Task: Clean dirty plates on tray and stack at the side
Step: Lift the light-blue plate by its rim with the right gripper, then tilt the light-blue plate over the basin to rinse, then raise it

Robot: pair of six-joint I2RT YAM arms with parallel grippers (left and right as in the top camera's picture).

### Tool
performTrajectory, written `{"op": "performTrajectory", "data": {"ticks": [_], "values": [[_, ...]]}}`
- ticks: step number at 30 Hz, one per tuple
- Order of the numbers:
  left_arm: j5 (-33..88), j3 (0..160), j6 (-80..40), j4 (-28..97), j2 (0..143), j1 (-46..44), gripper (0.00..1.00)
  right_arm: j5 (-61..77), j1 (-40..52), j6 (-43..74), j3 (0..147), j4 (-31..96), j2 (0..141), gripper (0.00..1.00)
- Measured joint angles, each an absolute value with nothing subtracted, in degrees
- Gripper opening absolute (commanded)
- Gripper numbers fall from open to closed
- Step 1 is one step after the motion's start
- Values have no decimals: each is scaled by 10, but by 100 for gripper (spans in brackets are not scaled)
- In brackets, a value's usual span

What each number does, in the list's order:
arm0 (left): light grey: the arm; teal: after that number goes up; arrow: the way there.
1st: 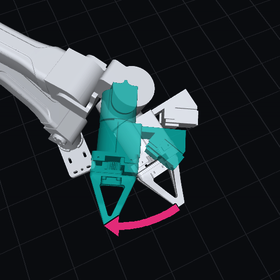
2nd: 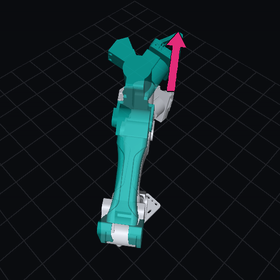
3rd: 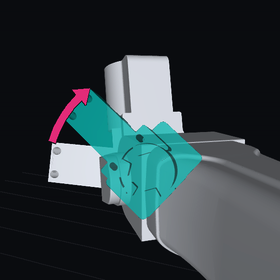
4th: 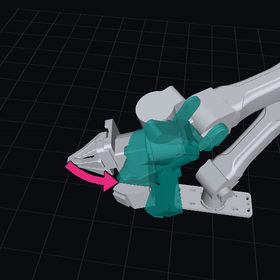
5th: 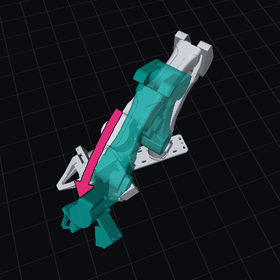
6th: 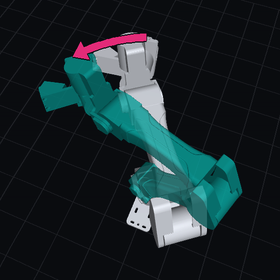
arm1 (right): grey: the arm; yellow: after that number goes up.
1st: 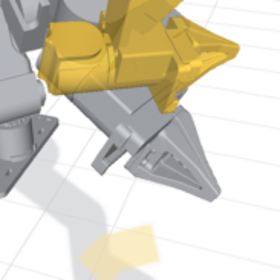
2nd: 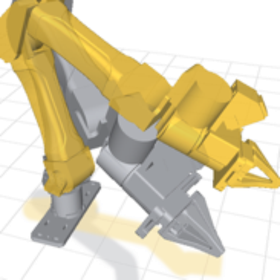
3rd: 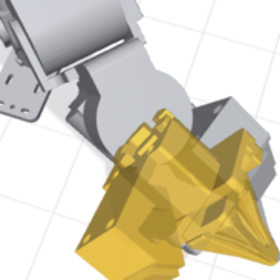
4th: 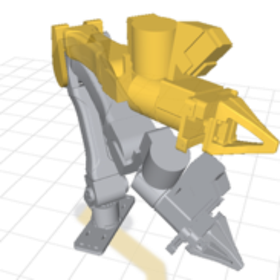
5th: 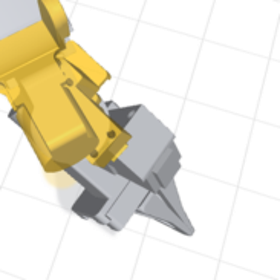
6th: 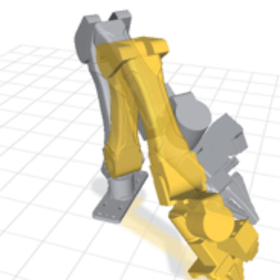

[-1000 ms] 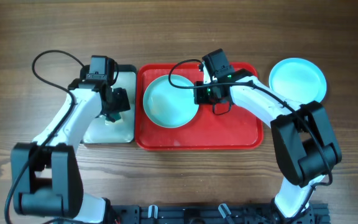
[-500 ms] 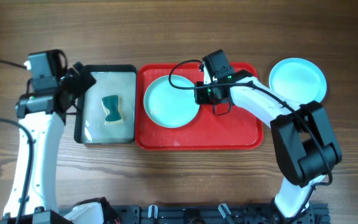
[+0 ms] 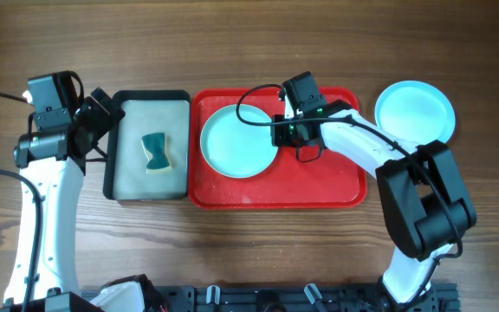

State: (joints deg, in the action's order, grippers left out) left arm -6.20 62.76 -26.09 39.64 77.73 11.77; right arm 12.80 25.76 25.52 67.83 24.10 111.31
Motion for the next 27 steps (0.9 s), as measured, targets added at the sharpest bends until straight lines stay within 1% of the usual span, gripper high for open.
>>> {"op": "performTrajectory", "data": {"ticks": [7,8,9,16,20,23,27], "values": [[-62,628,-261,396,777,117,100,109,273,255,678,240,1113,9],[-62,628,-261,396,777,117,100,109,275,255,678,239,1113,8],[-62,628,-261,396,777,117,100,108,276,255,678,239,1113,5],[-62,628,-261,396,777,117,100,106,276,257,678,235,1113,4],[-62,628,-261,396,777,117,100,84,276,252,704,287,1110,4],[-62,628,-261,396,777,117,100,39,276,236,749,324,1076,4],[-62,628,-261,396,777,117,100,-14,286,224,769,314,1002,5]]}}
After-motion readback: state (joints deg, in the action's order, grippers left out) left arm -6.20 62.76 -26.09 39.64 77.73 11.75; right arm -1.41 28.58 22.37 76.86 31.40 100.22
